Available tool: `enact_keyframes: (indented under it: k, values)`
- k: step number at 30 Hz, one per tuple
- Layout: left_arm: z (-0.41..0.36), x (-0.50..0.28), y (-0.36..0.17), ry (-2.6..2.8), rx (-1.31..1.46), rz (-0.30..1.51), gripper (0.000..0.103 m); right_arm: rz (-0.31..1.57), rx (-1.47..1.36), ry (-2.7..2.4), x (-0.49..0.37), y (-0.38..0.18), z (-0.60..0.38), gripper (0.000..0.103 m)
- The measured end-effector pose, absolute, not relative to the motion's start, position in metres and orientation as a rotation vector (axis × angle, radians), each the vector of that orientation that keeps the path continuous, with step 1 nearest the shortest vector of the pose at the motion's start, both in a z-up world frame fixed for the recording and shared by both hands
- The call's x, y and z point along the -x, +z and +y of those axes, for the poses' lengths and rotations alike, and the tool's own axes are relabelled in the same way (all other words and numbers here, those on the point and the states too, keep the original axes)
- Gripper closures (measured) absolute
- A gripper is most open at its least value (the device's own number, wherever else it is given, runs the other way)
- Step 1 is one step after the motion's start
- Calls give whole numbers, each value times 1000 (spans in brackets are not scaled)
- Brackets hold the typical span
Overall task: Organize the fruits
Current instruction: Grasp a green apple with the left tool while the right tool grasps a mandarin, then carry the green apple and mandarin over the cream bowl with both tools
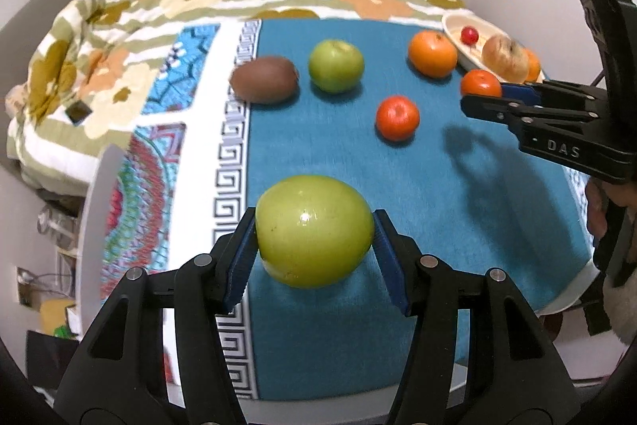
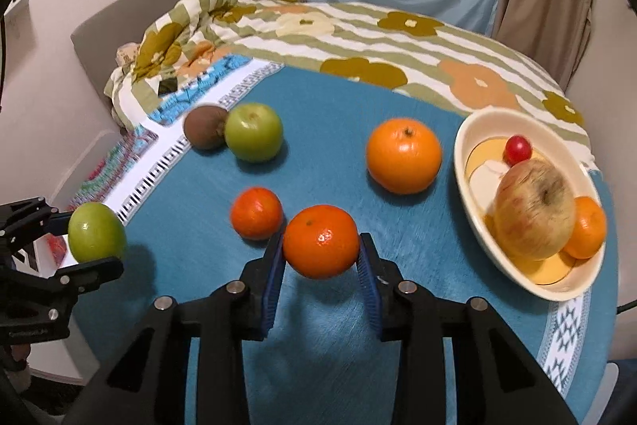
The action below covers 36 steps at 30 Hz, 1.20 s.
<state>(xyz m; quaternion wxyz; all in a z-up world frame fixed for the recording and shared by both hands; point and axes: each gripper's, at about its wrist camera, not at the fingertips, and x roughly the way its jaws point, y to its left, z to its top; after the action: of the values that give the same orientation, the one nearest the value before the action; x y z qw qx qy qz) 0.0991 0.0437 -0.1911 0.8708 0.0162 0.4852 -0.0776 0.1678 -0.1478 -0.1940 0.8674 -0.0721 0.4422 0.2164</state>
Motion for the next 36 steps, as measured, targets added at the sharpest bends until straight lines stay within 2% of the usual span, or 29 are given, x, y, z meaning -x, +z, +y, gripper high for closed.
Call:
enact_keyframes:
  k: [10,19,29,36]
  values:
    - [35,-116,-129,-242,-68,902,43,883,63,366,-148,-135,-172,70]
    - [-7,-160,-98,-311,-57,857,43,866,28,305,-162,-111,-220,70]
    - [-85,-232,-96,-358,-37,863,43,870,26,278,-209,-107,-285,70]
    - [-137,-285,-120,-395,-33,926,43,893,16,272,-253,-124,-323,70]
